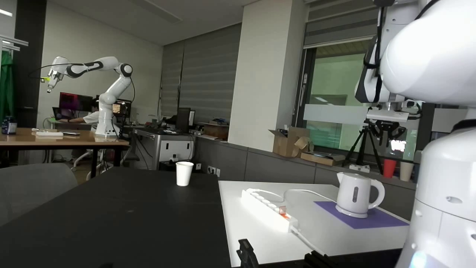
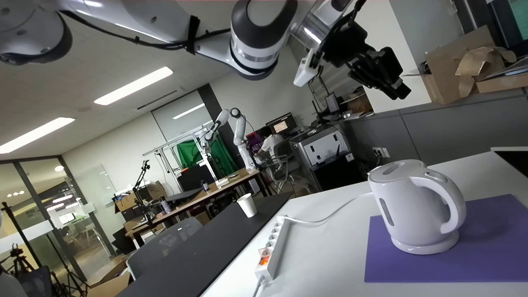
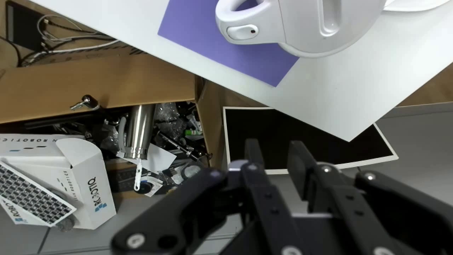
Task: Press the on/off button on the kettle.
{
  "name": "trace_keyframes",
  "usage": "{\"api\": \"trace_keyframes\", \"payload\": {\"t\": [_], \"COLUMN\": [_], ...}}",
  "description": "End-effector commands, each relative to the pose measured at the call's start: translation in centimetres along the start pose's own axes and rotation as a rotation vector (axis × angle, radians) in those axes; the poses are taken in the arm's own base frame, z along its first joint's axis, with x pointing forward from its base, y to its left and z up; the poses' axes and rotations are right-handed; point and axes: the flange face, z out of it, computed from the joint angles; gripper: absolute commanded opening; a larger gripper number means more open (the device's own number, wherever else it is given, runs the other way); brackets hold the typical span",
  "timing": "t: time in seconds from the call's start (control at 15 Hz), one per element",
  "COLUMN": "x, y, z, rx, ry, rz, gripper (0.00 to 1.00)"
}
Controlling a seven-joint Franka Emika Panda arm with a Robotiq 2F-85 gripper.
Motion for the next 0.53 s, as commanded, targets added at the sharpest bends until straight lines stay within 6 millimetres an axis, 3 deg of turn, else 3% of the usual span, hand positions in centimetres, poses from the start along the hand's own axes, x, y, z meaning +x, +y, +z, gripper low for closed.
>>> {"api": "trace_keyframes", "payload": {"t": [0.0, 0.47], "x": [1.9, 2.8], "y": [0.4, 4.8], "z": [2.1, 6.4], "rx": [-0.019, -0.062], "ry": [-0.037, -0.18], "rz": [0.082, 0.162], "gripper": [0.01, 0.0]}}
